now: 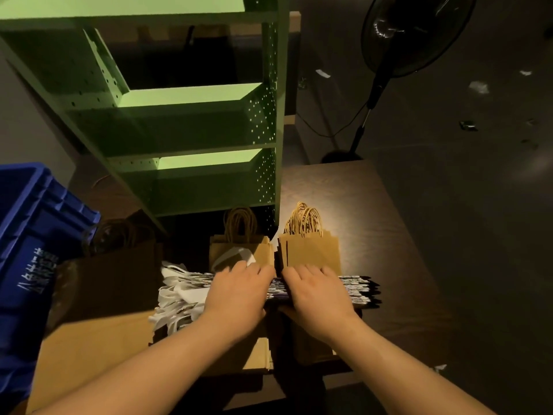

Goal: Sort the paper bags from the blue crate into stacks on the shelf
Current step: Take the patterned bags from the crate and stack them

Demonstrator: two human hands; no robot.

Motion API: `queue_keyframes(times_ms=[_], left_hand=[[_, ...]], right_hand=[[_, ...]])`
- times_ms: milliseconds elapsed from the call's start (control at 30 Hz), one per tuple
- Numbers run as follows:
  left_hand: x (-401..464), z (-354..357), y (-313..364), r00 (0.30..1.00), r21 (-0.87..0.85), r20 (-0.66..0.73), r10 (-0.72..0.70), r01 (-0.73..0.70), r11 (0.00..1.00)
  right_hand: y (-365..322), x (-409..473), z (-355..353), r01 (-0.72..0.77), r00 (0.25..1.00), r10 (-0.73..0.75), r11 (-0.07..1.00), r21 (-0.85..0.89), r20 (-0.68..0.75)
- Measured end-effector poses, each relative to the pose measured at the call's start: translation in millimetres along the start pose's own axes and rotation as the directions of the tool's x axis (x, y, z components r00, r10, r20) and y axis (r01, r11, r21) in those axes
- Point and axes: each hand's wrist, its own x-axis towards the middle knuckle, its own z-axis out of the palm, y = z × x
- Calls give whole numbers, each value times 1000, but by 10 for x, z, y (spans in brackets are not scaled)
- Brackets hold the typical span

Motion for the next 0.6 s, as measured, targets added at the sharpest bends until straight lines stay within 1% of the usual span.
queue_keyframes(times_ms=[133,300,467,533,600], left_hand=[[10,-27,-163,998,46,28,-49,48,998],[20,-33,-174,999,23,27,-41,40,999],[-14,-178,-222,1000,9,25,-6,5,1000],[-54,-344,-249,997,-20,83,9,-7,1000],[-104,-559,-363,981,-113,189,34,-13,993]], right_hand=[[120,0,-54,-27,1000,27,999,20,6],[8,98,-59,-25,1000,25,1000,-19,8],[-52,176,-188,88,995,-85,994,-58,41],[-33,164,-310,132,990,-129,990,-48,49],[12,140,-449,171,984,-169,985,-32,54]])
